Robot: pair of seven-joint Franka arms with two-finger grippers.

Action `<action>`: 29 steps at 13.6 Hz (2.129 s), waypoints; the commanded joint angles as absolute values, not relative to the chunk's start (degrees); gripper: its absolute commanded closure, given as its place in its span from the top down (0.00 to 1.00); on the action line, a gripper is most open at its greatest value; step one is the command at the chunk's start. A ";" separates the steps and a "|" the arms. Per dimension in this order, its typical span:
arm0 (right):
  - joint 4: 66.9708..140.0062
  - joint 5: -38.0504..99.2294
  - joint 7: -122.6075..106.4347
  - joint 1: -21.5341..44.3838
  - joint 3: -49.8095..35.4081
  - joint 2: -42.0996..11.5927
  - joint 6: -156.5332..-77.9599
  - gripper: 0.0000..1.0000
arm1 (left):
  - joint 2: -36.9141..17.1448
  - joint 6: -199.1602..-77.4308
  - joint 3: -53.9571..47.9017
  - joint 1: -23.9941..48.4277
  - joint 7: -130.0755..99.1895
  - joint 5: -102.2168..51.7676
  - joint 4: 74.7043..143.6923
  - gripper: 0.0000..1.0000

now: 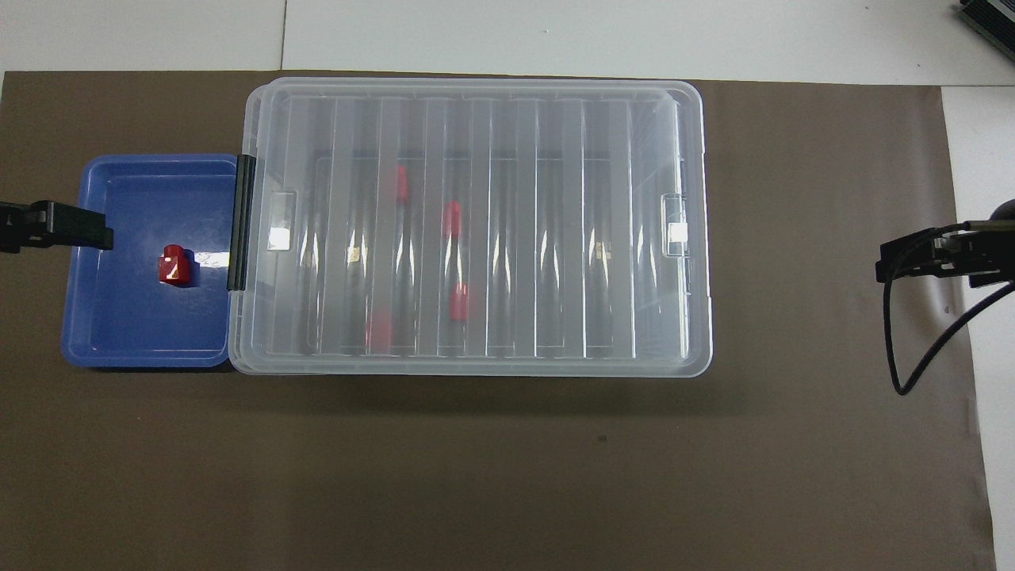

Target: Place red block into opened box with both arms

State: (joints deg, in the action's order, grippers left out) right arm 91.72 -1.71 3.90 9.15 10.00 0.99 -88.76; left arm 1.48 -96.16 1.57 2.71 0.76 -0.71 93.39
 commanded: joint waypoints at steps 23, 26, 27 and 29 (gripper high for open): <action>98.88 5.10 6.77 18.54 8.26 -12.48 -120.31 1.00 | 1.76 -95.80 2.11 3.43 -0.09 0.35 92.90 1.00; 100.28 5.19 6.33 18.64 8.35 -12.66 -121.29 1.00 | 1.76 -95.54 2.11 3.52 -0.09 0.35 92.90 1.00; 100.54 5.10 6.24 18.37 8.35 -12.66 -121.38 1.00 | 1.76 -95.71 2.11 3.43 -0.09 0.44 92.90 1.00; 100.81 4.31 6.33 17.58 8.44 -12.83 -122.25 1.00 | 1.76 -95.71 2.11 3.43 -0.09 0.44 92.90 1.00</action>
